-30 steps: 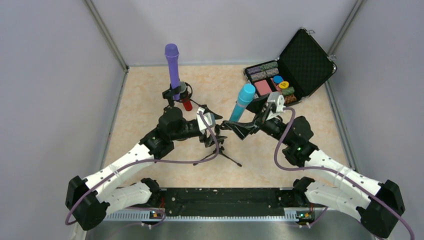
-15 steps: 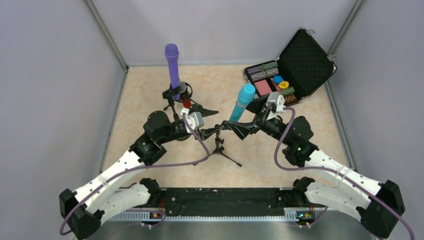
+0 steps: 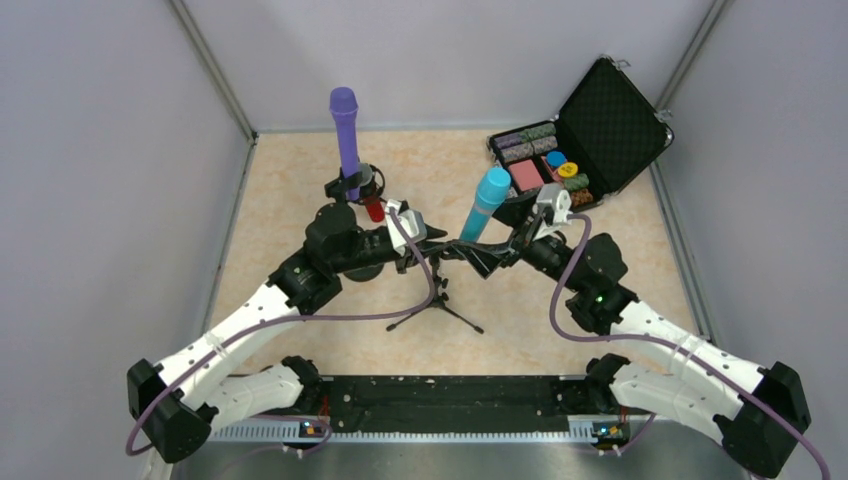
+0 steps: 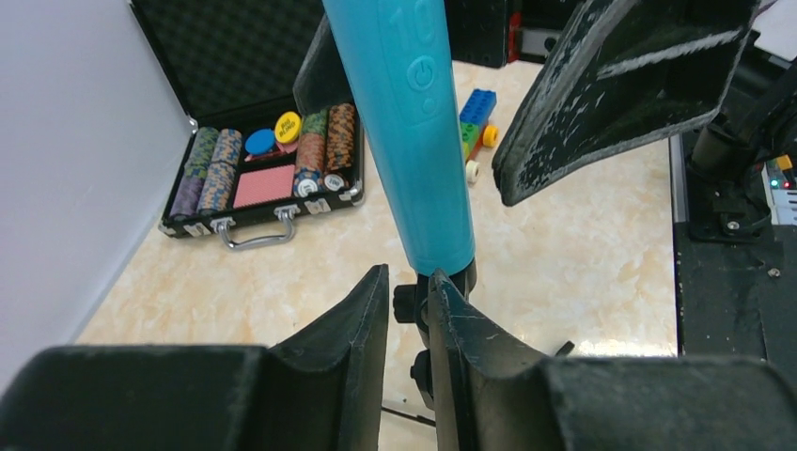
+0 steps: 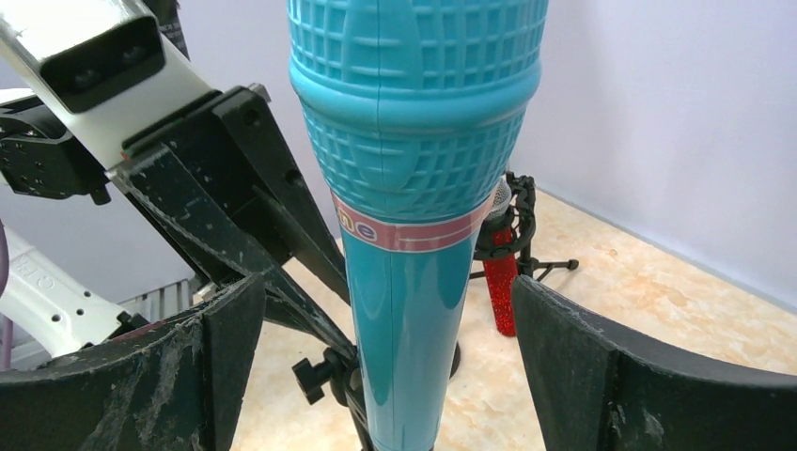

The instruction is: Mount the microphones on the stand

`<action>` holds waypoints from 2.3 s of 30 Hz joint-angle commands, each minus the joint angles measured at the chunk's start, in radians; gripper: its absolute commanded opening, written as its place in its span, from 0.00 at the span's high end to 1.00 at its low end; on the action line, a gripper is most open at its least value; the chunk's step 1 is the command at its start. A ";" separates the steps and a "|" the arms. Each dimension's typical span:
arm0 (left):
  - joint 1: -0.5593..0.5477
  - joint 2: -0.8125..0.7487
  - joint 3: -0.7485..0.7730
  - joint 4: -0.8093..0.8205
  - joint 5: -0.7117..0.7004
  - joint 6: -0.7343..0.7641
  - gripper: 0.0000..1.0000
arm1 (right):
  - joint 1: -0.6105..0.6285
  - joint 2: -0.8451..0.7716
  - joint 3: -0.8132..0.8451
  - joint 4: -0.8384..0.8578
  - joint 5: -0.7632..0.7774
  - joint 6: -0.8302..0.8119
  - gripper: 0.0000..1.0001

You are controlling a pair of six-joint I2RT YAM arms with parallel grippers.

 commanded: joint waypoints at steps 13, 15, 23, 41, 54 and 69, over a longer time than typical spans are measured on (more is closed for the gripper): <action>0.000 0.034 -0.024 -0.070 -0.009 0.030 0.78 | 0.008 -0.012 -0.008 0.020 0.020 0.000 0.02; 0.000 0.029 -0.041 -0.073 -0.017 0.026 0.78 | 0.009 -0.011 -0.008 0.019 0.020 0.000 0.02; 0.000 0.027 -0.129 -0.064 -0.004 -0.013 0.80 | 0.009 -0.009 -0.010 0.017 0.023 -0.003 0.02; 0.000 0.010 -0.254 -0.074 -0.074 -0.080 0.93 | 0.009 -0.008 -0.016 0.012 0.026 -0.001 0.02; 0.000 0.063 -0.354 0.078 -0.048 -0.124 0.98 | 0.009 -0.016 -0.024 0.003 0.033 0.003 0.02; 0.000 0.045 -0.430 0.166 -0.105 -0.159 0.92 | 0.008 -0.025 -0.033 0.000 0.040 0.007 0.02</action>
